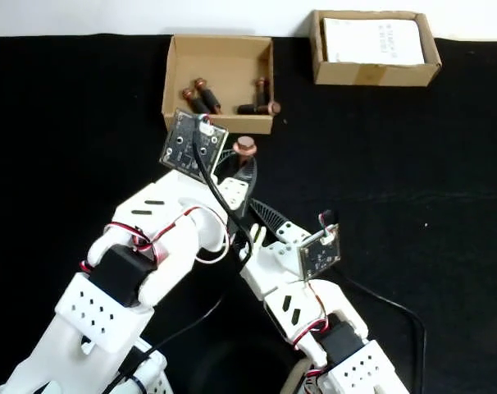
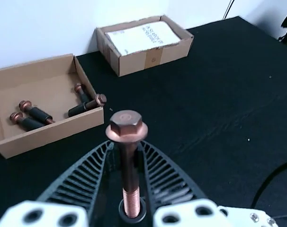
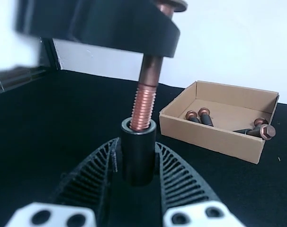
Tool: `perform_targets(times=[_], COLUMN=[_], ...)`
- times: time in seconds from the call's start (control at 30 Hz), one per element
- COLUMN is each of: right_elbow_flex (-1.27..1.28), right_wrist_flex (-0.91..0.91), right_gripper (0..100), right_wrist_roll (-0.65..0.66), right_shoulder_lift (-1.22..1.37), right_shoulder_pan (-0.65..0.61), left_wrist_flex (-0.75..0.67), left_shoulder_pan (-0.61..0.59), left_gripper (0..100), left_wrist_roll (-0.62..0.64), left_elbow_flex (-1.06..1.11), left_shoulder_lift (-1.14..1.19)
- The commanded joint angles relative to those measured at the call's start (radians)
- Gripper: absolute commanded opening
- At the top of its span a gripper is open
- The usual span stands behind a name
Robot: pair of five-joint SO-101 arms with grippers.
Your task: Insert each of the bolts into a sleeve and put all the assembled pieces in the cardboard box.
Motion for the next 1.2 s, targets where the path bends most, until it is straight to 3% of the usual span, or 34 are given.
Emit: perform_targets(times=[0.0, 0.13, 0.33, 0.57, 0.77, 0.93, 1.07, 1.17], right_elbow_flex=[0.108, 0.108, 0.108, 0.108, 0.027, -0.179, -0.384, -0.487], right_wrist_flex=[-0.021, -0.021, -0.021, -0.021, -0.019, -0.019, -0.038, -0.179], right_gripper=[0.9, 0.9, 0.9, 0.9, 0.9, 0.9, 0.9, 0.9], right_wrist_roll=[-0.009, -0.009, -0.009, -0.008, -0.009, -0.006, -0.008, -0.006], right_shoulder_lift=[-0.018, -0.018, -0.018, -0.013, -0.01, 0.09, 0.343, 0.57], right_shoulder_pan=[-0.002, -0.002, -0.002, 0.021, 0.087, 0.179, 0.219, 0.223], left_wrist_flex=[0.097, 0.189, 0.27, 0.44, 0.56, 0.557, 0.575, 0.632], left_shoulder_pan=[-0.007, 0.012, 0.012, 0.01, 0.001, -0.17, -0.312, -0.371], left_gripper=[1, 3, 17, 20, 17, 1, 1, 1], left_wrist_roll=[-0.008, -0.008, 0.0, 0.002, -0.006, -0.026, -0.14, -0.242], left_elbow_flex=[-0.048, -0.105, -0.122, -0.28, -0.542, -0.685, -0.645, -0.547], left_shoulder_lift=[-0.005, -0.005, 0.001, 0.002, 0.002, -0.004, -0.005, -0.007])
